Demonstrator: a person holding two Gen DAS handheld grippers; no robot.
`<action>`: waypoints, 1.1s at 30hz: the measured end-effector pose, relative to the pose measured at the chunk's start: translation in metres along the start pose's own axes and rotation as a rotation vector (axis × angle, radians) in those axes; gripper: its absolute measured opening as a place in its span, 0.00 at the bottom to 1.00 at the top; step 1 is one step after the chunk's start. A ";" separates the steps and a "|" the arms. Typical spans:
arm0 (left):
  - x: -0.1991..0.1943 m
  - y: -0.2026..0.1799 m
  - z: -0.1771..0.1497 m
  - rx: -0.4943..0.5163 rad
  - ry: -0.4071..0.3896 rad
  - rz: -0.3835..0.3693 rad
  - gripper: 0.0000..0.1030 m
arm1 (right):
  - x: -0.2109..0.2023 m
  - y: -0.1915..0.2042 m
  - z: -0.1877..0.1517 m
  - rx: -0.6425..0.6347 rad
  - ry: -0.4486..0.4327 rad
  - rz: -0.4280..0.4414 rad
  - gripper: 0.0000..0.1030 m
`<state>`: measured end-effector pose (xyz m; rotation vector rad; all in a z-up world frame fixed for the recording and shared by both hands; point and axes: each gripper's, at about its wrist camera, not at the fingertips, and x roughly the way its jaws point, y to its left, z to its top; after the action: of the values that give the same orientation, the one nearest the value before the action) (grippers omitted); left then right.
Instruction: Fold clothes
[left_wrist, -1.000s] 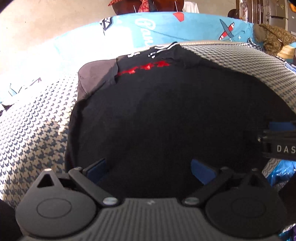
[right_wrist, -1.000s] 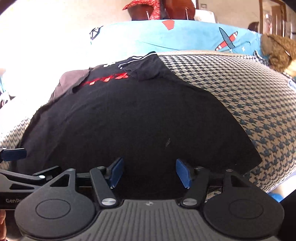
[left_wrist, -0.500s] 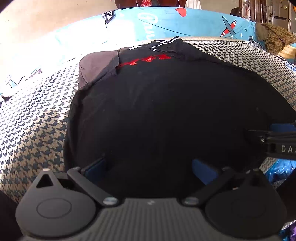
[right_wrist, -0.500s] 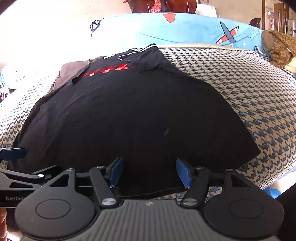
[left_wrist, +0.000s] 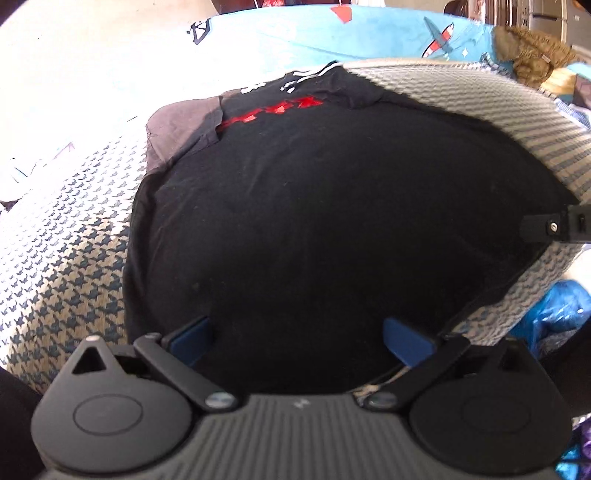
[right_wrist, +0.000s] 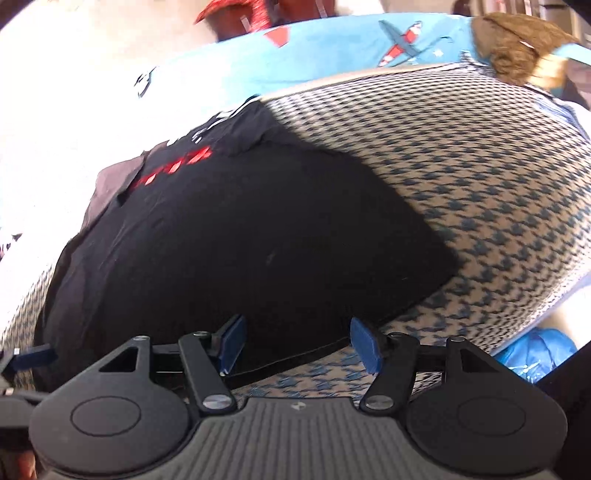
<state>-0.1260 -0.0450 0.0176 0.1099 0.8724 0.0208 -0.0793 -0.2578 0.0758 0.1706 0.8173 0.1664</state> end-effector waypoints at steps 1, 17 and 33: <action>-0.003 -0.001 0.001 0.001 -0.020 -0.005 1.00 | -0.002 -0.005 0.001 0.022 -0.010 -0.006 0.61; 0.013 0.019 0.052 -0.023 -0.090 0.065 1.00 | 0.015 -0.068 0.056 0.228 -0.157 -0.144 0.61; 0.033 0.041 0.037 -0.131 -0.020 0.023 1.00 | 0.035 -0.058 0.055 0.147 -0.097 -0.182 0.58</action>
<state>-0.0754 -0.0054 0.0208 -0.0027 0.8472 0.0983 -0.0110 -0.3114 0.0755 0.2397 0.7440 -0.0734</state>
